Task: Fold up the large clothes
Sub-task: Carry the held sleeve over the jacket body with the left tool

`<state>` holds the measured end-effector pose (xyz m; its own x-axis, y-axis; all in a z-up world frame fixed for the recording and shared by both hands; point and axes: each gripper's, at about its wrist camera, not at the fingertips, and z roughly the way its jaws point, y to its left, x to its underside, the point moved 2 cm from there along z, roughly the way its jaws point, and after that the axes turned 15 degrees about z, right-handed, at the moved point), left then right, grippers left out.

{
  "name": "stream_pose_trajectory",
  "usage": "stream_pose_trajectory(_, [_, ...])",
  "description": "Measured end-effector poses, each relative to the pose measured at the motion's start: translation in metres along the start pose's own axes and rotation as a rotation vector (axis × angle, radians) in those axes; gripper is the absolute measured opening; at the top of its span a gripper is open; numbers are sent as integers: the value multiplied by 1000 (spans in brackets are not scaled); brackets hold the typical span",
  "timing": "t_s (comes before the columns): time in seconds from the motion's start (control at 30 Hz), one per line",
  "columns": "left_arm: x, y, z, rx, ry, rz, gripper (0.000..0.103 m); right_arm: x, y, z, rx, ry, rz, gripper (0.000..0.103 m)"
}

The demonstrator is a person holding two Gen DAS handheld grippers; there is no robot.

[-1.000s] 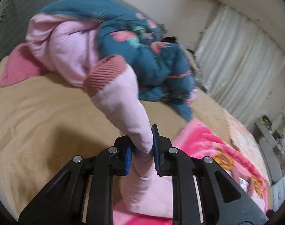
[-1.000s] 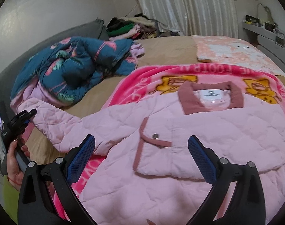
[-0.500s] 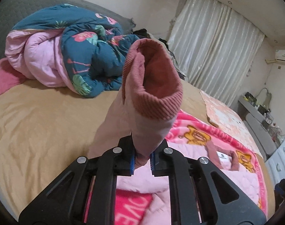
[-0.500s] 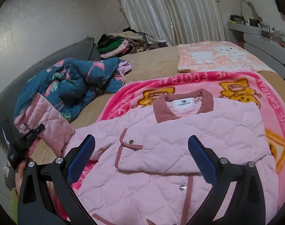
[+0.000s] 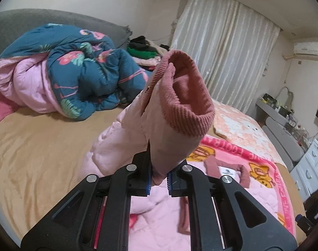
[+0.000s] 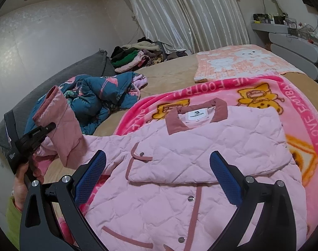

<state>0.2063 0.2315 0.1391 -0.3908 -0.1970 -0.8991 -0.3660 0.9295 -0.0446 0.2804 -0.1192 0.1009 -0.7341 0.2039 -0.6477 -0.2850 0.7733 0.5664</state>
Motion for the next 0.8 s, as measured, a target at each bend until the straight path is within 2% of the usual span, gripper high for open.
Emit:
stream_pose_trajectory(0.33, [-3,-72,2,92,10,84,4,-2,-21,-14,1,-3,19,99])
stream_pose_trajectory(0.63, [-7,-143,-4,180,8,168,4,-10,-60,-24,16,-17,62,99])
stream_pose_trajectory(0.8, [-5,-173,0,203,19,199,4,-18,-83,-29,33,-29,66,99])
